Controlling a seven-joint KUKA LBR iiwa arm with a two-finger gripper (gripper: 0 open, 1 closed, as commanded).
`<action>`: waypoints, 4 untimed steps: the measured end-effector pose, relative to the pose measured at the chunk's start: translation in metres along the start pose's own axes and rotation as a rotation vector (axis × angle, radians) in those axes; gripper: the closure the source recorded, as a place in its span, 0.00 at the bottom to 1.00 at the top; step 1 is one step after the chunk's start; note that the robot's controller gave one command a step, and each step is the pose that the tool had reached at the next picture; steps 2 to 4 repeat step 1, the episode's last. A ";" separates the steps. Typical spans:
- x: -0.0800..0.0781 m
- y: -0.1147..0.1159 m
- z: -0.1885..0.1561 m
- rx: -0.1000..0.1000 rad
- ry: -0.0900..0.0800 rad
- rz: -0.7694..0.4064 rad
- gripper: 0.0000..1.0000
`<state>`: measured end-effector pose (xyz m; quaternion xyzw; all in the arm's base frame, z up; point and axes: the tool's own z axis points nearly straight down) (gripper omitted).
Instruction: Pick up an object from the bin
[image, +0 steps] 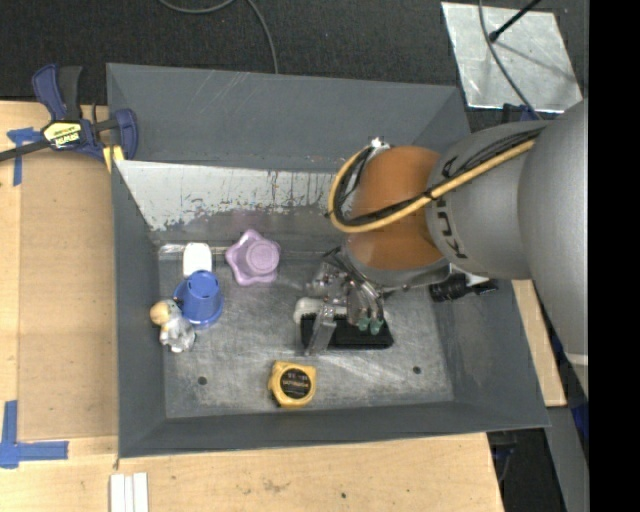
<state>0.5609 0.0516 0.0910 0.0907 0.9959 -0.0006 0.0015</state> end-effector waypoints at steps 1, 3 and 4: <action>-0.001 0.000 -0.010 -0.001 -0.001 -0.001 1.00; -0.001 0.000 -0.010 -0.001 -0.001 -0.001 1.00; -0.001 0.000 -0.010 -0.001 -0.001 -0.001 1.00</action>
Offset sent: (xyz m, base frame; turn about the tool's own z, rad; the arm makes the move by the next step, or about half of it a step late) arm -0.0002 0.0000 0.0051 0.0000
